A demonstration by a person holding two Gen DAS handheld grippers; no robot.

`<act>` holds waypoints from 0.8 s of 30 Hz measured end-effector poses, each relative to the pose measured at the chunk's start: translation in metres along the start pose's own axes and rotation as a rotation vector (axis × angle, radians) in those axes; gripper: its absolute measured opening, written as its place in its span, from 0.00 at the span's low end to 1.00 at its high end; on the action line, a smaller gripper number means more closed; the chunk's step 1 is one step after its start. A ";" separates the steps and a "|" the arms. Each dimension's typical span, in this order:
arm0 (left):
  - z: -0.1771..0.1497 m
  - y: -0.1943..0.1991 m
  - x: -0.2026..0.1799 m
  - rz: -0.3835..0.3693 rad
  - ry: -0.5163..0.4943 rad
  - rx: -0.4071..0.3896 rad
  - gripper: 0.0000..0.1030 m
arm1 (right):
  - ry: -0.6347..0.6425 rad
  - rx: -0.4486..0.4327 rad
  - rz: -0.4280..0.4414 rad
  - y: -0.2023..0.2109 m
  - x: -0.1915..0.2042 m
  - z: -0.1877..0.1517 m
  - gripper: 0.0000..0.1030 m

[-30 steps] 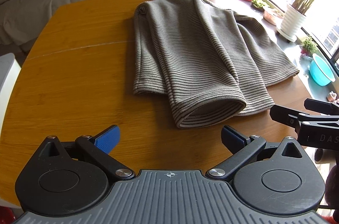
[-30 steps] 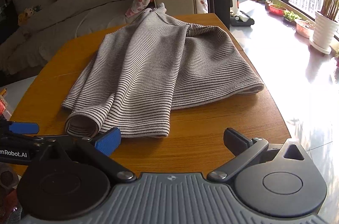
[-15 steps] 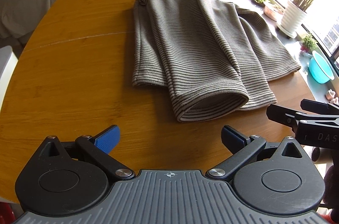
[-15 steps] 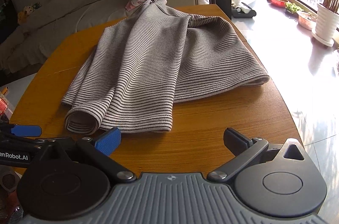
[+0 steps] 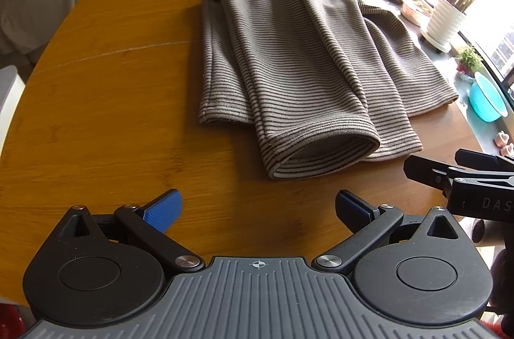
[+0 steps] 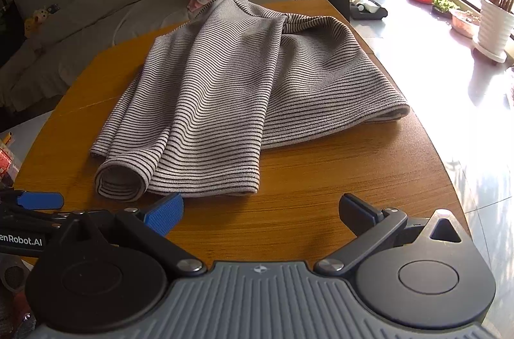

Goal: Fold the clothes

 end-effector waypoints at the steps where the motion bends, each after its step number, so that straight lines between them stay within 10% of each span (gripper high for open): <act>1: 0.000 0.000 0.000 -0.001 0.000 0.001 1.00 | 0.000 0.002 0.000 0.001 0.000 0.000 1.00; 24: -0.004 0.001 0.001 -0.009 0.002 0.016 1.00 | -0.011 0.021 0.005 -0.006 0.001 0.001 1.00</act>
Point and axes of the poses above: each gripper's, at about its wrist camera, not at the fingertips, and y roughly against the way its jaws point, x to its left, z to its top, the point moved 2 cm from there along -y, roughly the way its jaws point, and after that the axes turned 13 degrees about -z, right-handed, at the moved point
